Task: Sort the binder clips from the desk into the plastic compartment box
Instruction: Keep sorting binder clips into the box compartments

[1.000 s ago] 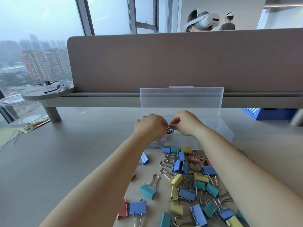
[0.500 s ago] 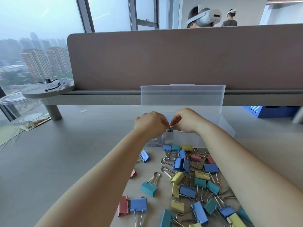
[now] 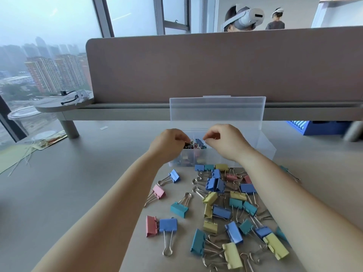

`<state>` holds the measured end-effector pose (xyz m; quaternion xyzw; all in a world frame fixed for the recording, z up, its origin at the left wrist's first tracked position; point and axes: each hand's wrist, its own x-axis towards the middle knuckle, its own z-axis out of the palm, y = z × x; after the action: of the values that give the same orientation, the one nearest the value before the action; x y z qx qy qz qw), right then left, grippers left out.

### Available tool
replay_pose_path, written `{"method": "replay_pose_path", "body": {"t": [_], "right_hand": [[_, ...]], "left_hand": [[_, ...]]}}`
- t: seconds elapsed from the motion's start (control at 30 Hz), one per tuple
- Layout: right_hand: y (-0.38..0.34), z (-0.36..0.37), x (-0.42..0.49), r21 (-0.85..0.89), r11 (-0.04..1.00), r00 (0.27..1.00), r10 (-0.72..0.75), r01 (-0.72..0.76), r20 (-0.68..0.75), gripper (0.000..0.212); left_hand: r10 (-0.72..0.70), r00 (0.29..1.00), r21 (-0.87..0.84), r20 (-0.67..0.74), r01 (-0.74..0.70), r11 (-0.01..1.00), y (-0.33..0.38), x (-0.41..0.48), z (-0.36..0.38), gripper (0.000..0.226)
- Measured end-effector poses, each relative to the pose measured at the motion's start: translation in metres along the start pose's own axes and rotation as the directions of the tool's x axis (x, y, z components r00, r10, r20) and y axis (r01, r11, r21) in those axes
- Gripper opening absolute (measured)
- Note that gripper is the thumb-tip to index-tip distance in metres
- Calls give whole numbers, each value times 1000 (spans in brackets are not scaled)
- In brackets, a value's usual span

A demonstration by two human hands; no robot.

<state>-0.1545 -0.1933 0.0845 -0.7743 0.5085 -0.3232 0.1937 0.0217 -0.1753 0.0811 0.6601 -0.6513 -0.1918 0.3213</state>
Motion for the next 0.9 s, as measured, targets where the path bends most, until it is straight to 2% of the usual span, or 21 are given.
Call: {"method": "replay_pose_path", "body": {"t": [0.07,0.17,0.23,0.3,0.4,0.47,0.6,0.73,0.83,0.9], "right_hand": [[-3,6,-19,4,999,999,-46,46,-3,13],[0,16,-45,-39,998,990,-44,50,135,15],[3,22,-58,-153,988,974,3,33,225,24],[3,26,-68,-281,959,966,47,27,252,33],[-2,29,-79,-415,909,970,70,34,233,37],[-4,28,-84,-421,906,976,55,40,211,31],[1,23,-88,-336,942,980,88,-24,177,18],[13,20,-80,-155,975,984,171,-160,59,24],[17,24,-70,-229,959,984,175,-169,6,26],[17,29,-64,-334,931,985,169,-149,30,30]], "left_hand": [[8,1000,-43,-17,-9,999,-11,-20,-8,22],[-18,1000,-27,10,18,999,-31,-52,-14,13],[-58,998,-8,32,58,998,-42,-71,-12,12],[-80,995,-10,53,80,997,-48,-84,-8,13],[-55,995,39,84,52,998,-45,-91,-3,14],[-11,997,116,72,3,993,-38,-90,1,14],[64,996,263,64,-79,962,-19,-86,17,22],[79,992,376,97,-110,920,-9,-75,38,35],[79,992,412,103,-115,904,-4,-66,51,46],[93,990,461,101,-130,878,-4,-63,58,48]]}}
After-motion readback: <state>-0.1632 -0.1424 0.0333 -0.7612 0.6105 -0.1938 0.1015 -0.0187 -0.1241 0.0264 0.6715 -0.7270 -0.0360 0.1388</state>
